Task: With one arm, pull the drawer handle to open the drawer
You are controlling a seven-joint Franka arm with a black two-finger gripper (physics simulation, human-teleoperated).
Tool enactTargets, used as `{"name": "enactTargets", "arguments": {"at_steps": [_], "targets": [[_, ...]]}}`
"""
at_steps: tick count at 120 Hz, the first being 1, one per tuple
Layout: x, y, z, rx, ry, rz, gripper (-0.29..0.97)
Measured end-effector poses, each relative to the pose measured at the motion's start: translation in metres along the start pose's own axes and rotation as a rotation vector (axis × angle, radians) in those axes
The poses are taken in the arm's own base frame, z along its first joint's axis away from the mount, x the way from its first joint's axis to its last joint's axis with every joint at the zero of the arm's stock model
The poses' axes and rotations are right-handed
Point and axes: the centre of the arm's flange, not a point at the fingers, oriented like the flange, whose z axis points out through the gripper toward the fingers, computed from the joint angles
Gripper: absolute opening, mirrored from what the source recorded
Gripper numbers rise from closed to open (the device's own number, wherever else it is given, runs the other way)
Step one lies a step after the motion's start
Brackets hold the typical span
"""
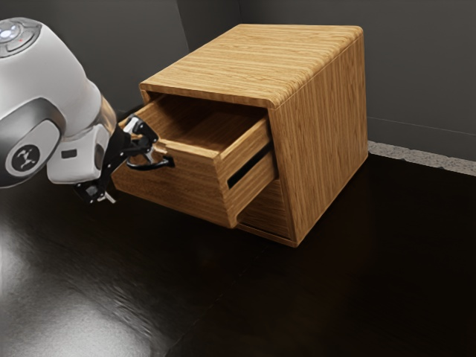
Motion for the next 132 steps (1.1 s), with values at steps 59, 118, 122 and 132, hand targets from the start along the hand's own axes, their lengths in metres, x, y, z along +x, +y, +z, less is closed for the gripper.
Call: {"name": "enactTargets", "arguments": {"at_steps": [59,118,122,132], "targets": [[0.003,0.032,-0.02,-0.062,0.007,-0.018,0.68],[-0.002,0.034,-0.114,0.013,-0.022,-0.039,0.68],[-0.007,0.026,-0.128,0.025,-0.017,-0.052,0.68],[-0.017,0.012,-0.142,0.02,0.006,-0.089,0.68]]}}
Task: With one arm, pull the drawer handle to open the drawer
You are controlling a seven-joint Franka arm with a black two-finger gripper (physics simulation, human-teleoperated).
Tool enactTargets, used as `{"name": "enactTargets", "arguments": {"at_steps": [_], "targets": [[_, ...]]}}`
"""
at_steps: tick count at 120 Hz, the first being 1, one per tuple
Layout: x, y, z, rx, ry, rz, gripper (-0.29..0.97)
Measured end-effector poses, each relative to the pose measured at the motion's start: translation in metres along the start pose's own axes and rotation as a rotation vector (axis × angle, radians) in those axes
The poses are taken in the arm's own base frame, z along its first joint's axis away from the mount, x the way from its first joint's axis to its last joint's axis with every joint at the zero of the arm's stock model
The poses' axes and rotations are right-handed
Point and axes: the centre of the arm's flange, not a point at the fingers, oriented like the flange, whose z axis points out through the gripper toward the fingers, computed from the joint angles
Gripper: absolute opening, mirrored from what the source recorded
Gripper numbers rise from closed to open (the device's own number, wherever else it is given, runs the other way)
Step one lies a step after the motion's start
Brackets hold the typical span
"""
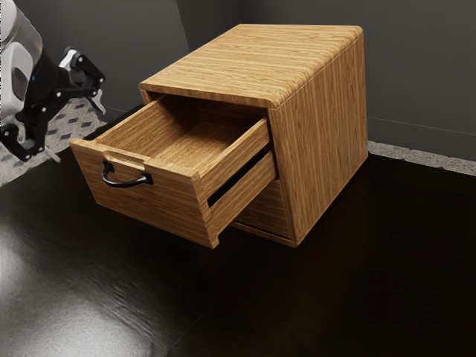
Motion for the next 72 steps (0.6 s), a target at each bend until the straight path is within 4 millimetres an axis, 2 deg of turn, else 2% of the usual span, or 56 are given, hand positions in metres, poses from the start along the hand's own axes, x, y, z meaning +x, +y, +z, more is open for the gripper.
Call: {"name": "enactTargets", "arguments": {"at_steps": [12,27,40,52,60,72], "targets": [[-0.01,-0.03,0.002,-0.052,0.029,-0.061,0.68],[-0.017,-0.056,0.025,-0.176,0.053,-0.18,0.68],[-0.011,-0.059,0.042,-0.273,0.073,-0.279,0.68],[-0.011,-0.065,0.076,-0.374,0.072,-0.36,0.68],[-0.008,-0.067,0.091,-0.419,0.066,-0.402,0.68],[-0.007,-0.068,0.099,-0.452,0.053,-0.464,0.68]]}}
